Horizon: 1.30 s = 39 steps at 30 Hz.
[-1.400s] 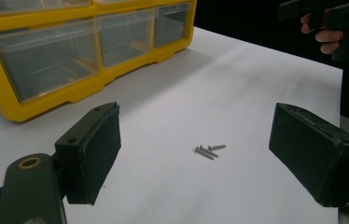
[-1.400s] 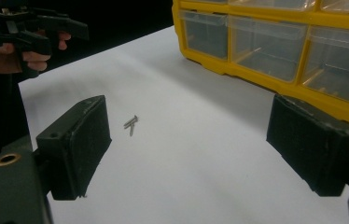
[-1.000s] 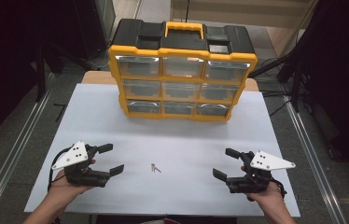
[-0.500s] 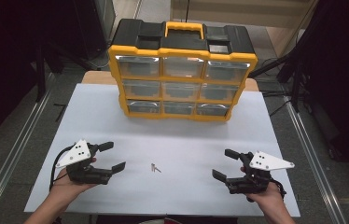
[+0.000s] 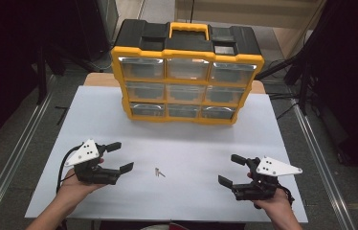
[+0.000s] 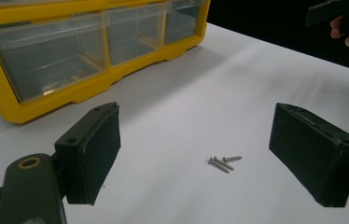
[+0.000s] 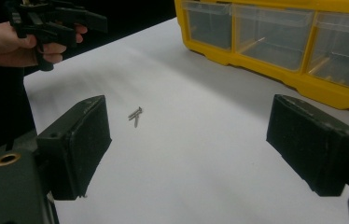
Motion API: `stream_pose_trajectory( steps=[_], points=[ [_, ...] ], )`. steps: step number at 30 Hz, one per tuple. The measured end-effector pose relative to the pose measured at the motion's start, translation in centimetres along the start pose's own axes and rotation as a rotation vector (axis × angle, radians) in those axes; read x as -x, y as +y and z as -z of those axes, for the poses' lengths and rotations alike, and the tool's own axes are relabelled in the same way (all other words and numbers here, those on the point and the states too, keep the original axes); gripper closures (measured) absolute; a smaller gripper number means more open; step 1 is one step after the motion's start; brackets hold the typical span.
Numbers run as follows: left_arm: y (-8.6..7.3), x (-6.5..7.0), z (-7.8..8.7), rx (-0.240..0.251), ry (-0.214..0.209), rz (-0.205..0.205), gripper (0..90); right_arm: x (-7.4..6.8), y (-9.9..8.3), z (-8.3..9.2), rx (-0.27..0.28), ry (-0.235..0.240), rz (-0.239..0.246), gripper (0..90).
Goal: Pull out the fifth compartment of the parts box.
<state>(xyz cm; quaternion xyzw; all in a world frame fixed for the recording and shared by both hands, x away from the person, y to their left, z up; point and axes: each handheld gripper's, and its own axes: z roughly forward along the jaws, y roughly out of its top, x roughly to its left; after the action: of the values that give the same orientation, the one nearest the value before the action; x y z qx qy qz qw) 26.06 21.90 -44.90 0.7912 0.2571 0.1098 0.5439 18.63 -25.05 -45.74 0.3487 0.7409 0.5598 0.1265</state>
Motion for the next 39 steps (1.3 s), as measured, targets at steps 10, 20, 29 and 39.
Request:
stream_pose_trajectory(
  steps=[10, 20, 29, 39],
  points=[
    [0.4, -0.3, -0.8, -0.001, -0.003, -0.011, 16.6, -0.1, -0.2, 0.2, -0.005, -0.006, -0.003, 14.4],
    [0.8, -0.9, -2.0, -0.012, 0.010, -0.022, 16.7, -0.3, -0.2, 0.0, -0.005, 0.004, -0.013, 14.4],
    [1.9, -1.3, -3.5, -0.002, 0.013, -0.013, 16.7, 0.1, -0.4, 0.0, -0.015, -0.001, -0.033, 14.4],
    [2.7, -1.2, -5.6, -0.008, 0.027, -0.023, 16.7, 0.1, -0.4, 0.0, -0.014, 0.009, -0.023, 14.4]
  ],
)
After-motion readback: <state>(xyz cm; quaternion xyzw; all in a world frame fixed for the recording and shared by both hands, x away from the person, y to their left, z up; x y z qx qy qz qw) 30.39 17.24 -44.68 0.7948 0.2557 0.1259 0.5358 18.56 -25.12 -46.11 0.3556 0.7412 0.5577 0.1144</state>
